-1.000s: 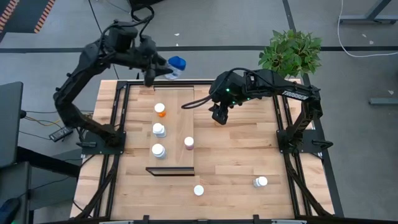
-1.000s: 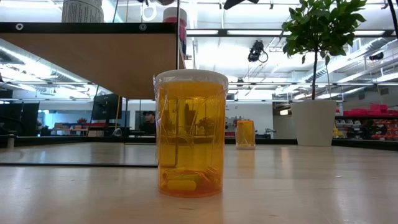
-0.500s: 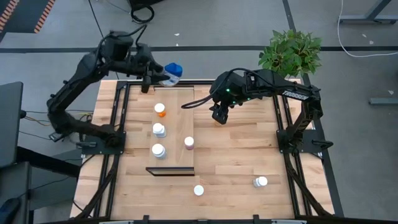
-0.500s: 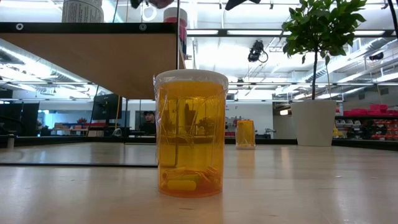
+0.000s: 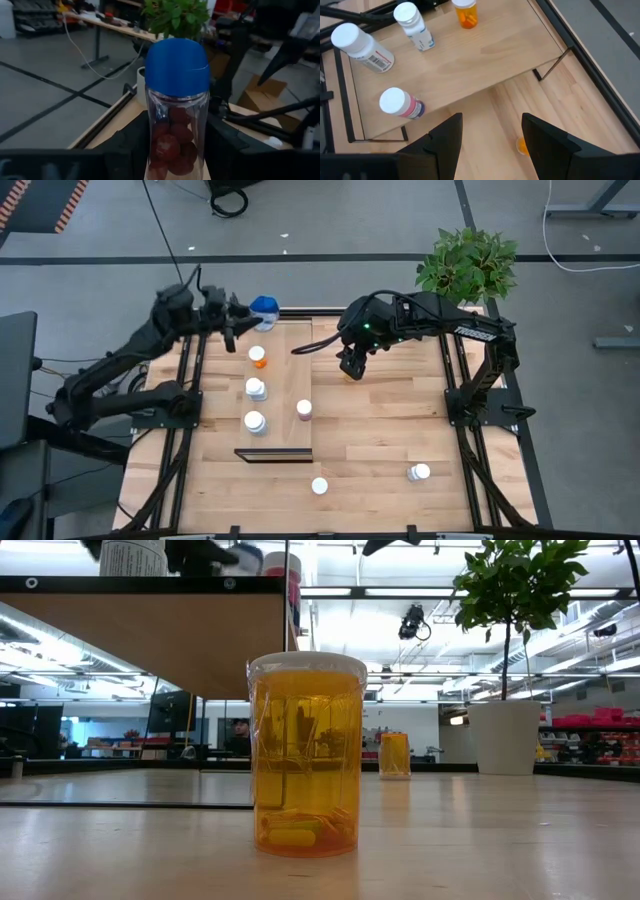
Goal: Pick and place medicine bottles onto shelf by color
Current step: Put the blue pill bottle on the shelf
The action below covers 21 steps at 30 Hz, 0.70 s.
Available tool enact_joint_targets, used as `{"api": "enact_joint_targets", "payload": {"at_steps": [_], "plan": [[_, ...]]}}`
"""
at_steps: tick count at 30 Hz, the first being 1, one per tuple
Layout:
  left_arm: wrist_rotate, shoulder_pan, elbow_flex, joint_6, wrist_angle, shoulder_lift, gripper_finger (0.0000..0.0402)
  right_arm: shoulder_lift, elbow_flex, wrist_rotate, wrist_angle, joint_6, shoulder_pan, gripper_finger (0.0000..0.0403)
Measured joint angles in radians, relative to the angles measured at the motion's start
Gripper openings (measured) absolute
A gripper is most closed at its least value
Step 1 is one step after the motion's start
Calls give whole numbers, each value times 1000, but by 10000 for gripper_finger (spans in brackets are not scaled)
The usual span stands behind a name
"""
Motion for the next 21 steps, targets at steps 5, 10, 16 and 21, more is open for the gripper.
{"api": "enact_joint_targets", "payload": {"at_steps": [5,10,16,21], "plan": [[-49,1,-194,3,195,-45,156,0,0,0,0,33,0,212],[-101,2,-331,6,333,-52,161,0,0,-9,-6,64,0,212],[-121,1,-458,7,453,-51,164,0,0,-12,-32,72,0,212],[-147,2,-523,17,511,-51,166,0,0,-12,-43,80,0,212]]}}
